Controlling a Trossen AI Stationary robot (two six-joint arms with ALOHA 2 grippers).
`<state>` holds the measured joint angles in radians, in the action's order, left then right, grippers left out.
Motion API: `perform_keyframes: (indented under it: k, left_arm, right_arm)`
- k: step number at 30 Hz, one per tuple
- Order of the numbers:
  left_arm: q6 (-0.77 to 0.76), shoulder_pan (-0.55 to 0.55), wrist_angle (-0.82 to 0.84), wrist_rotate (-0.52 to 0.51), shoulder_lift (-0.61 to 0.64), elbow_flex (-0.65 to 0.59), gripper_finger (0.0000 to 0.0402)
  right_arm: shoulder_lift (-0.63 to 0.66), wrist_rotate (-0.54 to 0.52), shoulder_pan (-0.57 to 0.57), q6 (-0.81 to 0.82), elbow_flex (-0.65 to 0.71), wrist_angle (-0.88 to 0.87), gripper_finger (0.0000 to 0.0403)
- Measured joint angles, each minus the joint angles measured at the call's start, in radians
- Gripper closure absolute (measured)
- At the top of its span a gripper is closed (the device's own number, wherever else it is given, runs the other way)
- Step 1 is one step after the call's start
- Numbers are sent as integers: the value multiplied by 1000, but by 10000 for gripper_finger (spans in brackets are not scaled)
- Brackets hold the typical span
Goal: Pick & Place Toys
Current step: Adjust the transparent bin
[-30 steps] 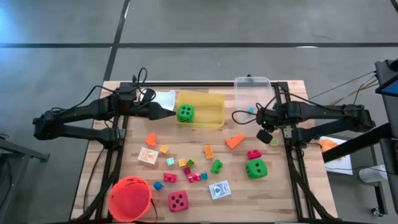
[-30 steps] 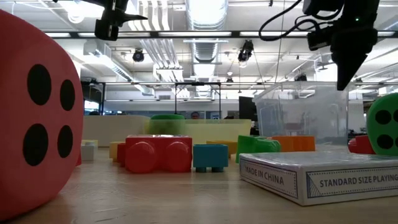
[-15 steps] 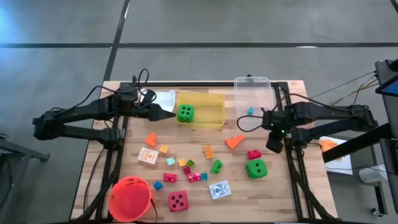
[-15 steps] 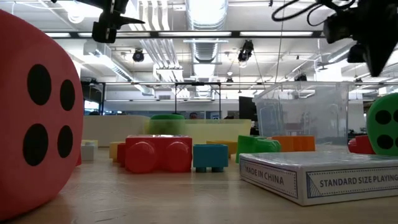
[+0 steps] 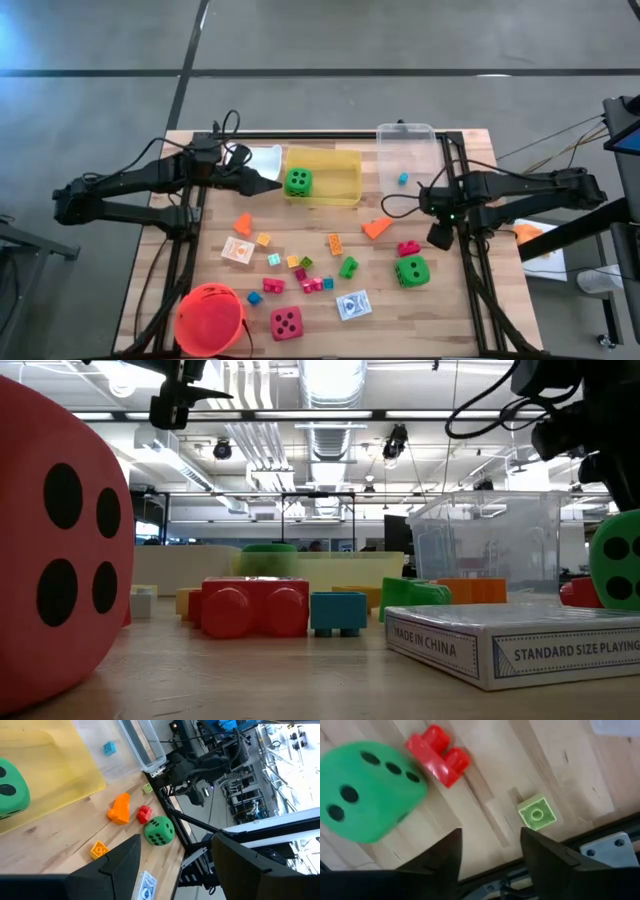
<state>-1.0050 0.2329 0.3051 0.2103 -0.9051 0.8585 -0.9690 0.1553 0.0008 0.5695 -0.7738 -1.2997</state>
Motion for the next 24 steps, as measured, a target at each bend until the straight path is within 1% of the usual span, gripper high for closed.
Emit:
perform_keyframes:
  k: [2,6,8,10,13,16,20,24]
  left_arm:
    - [6,0,3,0,0,0,169]
    - [7,0,5,0,0,0,169]
    - [5,0,8,0,0,0,169]
    - [-7,0,9,0,0,0,169]
    - [-24,0,10,0,0,0,169]
    - [-40,0,10,0,0,0,169]
    - [-48,0,10,10,0,0,169]
    - [-52,0,10,31,0,0,169]
  right_arm:
    - [-8,-5,10,-26,4,5,188]
    - [-30,-80,28,-39,4,13,181]
    - [-53,-100,28,33,8,20,181]
    - [-80,-122,28,161,9,22,181]
    - [-122,-142,28,402,9,21,181]
    - [-164,-164,28,552,10,25,181]
    - [-224,-183,28,632,26,42,181]
    - [-262,-186,28,579,41,42,181]
